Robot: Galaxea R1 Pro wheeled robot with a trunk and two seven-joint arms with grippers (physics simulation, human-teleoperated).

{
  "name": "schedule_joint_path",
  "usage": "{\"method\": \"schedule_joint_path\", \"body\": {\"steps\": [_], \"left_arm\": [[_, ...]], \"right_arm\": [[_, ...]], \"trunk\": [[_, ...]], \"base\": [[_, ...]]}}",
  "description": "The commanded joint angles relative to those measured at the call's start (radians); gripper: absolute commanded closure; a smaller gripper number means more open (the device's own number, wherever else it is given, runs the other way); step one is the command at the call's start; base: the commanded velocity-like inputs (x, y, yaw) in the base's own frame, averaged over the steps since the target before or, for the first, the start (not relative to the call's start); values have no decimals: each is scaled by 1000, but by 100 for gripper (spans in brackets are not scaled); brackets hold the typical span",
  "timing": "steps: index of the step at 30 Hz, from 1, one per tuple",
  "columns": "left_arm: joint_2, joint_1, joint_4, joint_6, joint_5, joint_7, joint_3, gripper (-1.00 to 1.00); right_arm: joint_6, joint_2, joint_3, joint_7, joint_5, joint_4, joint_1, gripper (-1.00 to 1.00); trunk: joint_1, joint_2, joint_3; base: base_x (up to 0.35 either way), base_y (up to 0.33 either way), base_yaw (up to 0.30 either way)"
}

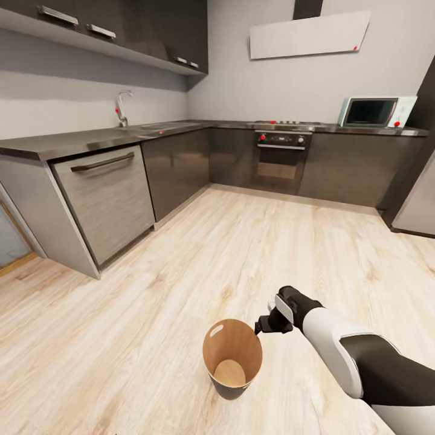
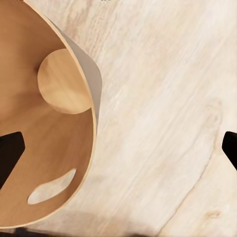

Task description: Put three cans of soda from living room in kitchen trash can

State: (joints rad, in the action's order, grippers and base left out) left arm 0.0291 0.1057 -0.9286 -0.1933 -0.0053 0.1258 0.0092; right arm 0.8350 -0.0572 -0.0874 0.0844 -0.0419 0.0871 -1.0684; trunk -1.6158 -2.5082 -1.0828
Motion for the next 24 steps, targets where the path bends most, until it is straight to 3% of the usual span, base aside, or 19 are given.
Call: {"method": "schedule_joint_path", "body": {"steps": [1,13,24], "left_arm": [[0,0,0,0,0,0,0,-100],[0,0,-1,-1,2,0,2,-100],[0,0,0,1,4,0,1,-100]], "right_arm": [[-3,0,0,0,0,0,0,-100],[-19,-1,-1,0,0,-1,2,-100],[-20,-3,-1,0,0,-1,2,-100]], "trunk": [[0,0,0],[0,0,0],[-5,-3,-43]], "base": [[0,0,0],[0,0,0],[0,0,0]]}}
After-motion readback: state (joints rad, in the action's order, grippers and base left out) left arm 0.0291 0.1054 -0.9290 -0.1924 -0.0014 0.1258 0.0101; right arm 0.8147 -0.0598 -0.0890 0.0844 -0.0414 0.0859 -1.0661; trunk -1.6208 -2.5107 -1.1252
